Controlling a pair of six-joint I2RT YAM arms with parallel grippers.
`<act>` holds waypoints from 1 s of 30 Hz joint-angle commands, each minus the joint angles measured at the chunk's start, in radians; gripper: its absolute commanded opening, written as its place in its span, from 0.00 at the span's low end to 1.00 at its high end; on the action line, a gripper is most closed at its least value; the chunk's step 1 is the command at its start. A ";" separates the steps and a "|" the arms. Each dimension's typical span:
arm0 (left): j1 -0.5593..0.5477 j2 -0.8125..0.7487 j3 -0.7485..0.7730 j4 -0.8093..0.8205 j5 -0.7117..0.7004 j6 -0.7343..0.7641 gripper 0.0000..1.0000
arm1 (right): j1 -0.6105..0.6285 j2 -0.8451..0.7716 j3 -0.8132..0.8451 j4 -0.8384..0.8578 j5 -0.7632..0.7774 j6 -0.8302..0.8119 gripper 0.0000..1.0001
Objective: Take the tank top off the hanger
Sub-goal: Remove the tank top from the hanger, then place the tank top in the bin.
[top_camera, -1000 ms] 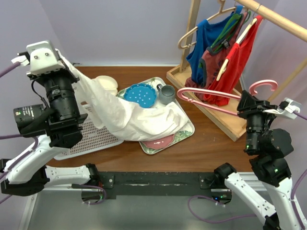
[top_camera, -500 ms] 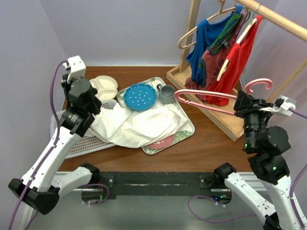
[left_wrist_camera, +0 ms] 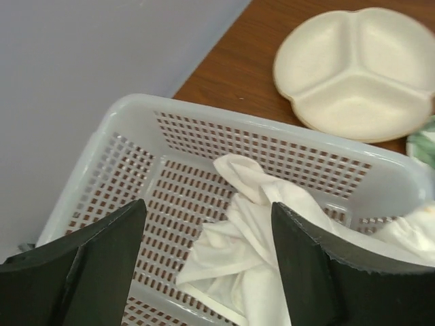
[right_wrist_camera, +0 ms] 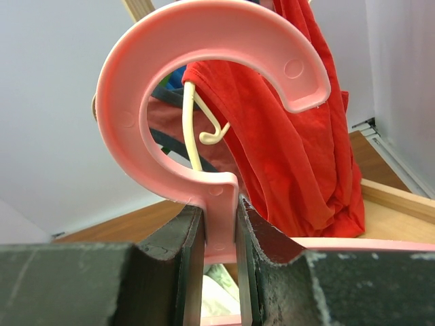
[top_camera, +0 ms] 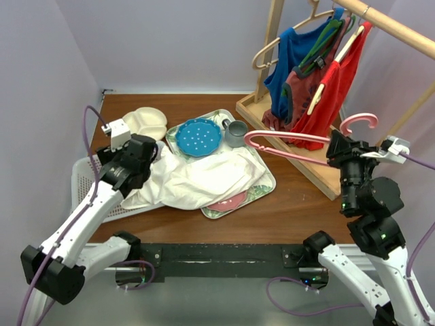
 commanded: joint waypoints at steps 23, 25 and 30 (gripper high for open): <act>-0.399 0.062 0.031 0.185 1.141 1.102 0.79 | -0.001 -0.052 0.012 0.047 -0.003 -0.036 0.00; -0.446 0.117 0.019 0.167 1.109 1.132 0.80 | -0.001 -0.057 0.015 0.044 0.004 -0.043 0.00; -0.491 0.231 0.008 0.176 1.076 1.205 0.82 | -0.001 -0.069 0.015 0.048 0.009 -0.050 0.00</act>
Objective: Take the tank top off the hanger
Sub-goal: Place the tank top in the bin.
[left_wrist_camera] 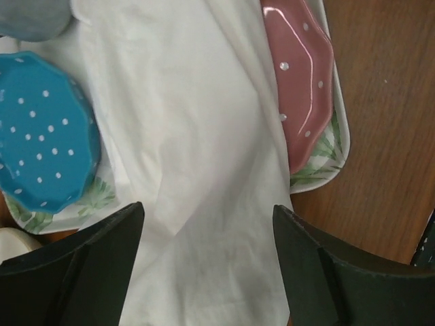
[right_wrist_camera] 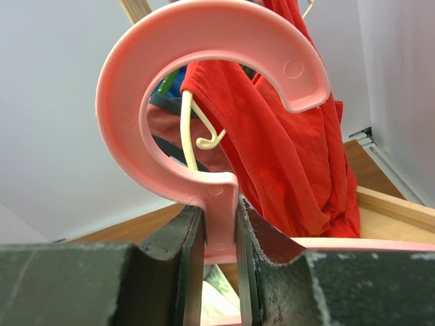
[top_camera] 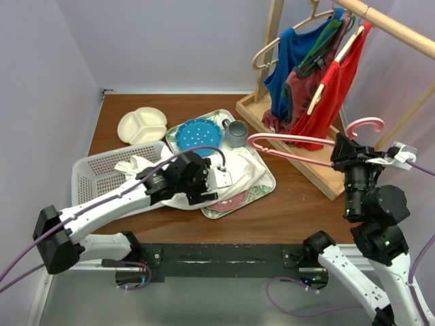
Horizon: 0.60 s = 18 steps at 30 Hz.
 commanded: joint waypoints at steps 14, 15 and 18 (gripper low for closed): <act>-0.033 0.191 -0.058 0.053 -0.063 0.144 0.68 | -0.001 -0.013 0.025 0.047 0.004 -0.024 0.00; -0.033 0.194 -0.057 0.058 -0.072 0.136 0.59 | -0.001 -0.017 0.023 0.049 0.006 -0.024 0.00; -0.033 0.188 -0.045 0.070 -0.117 0.121 0.24 | -0.001 -0.022 0.016 0.050 0.006 -0.020 0.00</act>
